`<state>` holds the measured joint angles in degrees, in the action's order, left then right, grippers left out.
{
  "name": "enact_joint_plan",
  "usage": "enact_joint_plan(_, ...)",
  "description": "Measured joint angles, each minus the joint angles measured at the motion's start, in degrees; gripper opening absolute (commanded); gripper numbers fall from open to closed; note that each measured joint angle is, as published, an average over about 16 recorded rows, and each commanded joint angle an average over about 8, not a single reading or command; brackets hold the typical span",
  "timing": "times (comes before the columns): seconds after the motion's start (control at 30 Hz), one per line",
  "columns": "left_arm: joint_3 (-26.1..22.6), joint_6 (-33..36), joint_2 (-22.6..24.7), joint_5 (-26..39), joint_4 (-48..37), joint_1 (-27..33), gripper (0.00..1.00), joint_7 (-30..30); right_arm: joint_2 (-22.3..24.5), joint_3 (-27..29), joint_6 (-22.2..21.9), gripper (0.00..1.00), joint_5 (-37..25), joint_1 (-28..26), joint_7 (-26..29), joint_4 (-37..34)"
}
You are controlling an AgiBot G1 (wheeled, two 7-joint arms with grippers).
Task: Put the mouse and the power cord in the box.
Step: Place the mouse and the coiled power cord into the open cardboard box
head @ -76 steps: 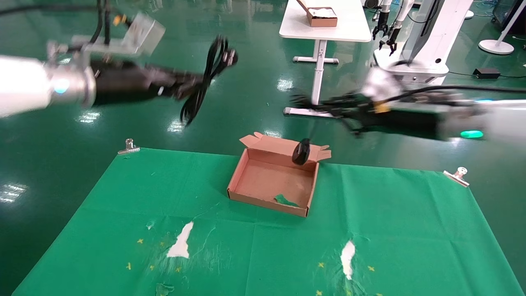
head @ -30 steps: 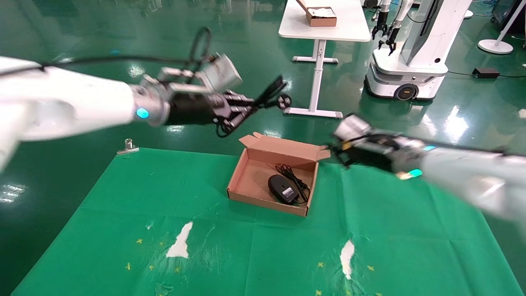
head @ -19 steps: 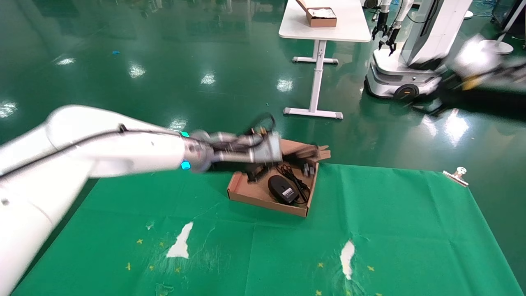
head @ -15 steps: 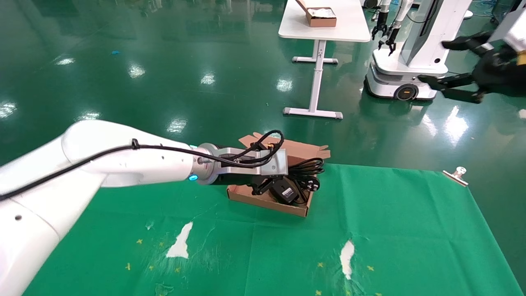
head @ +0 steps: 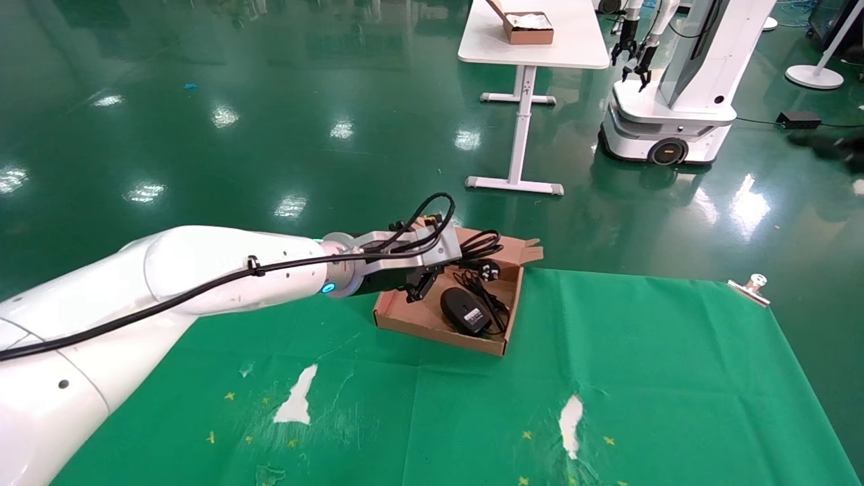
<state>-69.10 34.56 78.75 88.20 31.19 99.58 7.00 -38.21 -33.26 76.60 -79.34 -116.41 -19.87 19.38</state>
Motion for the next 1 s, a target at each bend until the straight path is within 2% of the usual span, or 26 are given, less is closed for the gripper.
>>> enact_joint_plan(0.23,-3.1,-1.24,-0.26,-0.25,1.91,0.2,1.0,3.28,0.15,0.04,3.15,1.0,1.4,2.52,3.62,4.91)
enact_joint_plan(0.43,-1.94,0.23,-1.85,-2.01,3.83,-1.14,1.0,3.84,0.23,0.66,4.41,1.0,3.2,5.0,5.17,8.08)
enact_joint_plan(0.63,2.25,4.11,-5.09,-5.46,6.86,-3.98,1.0,3.84,0.42,1.93,4.82,1.0,5.88,8.88,7.09,11.68)
enact_joint_plan(1.0,12.76,13.84,-13.07,-13.91,14.2,-11.02,1.0,3.82,0.99,5.08,5.7,1.0,12.38,18.33,11.92,20.42)
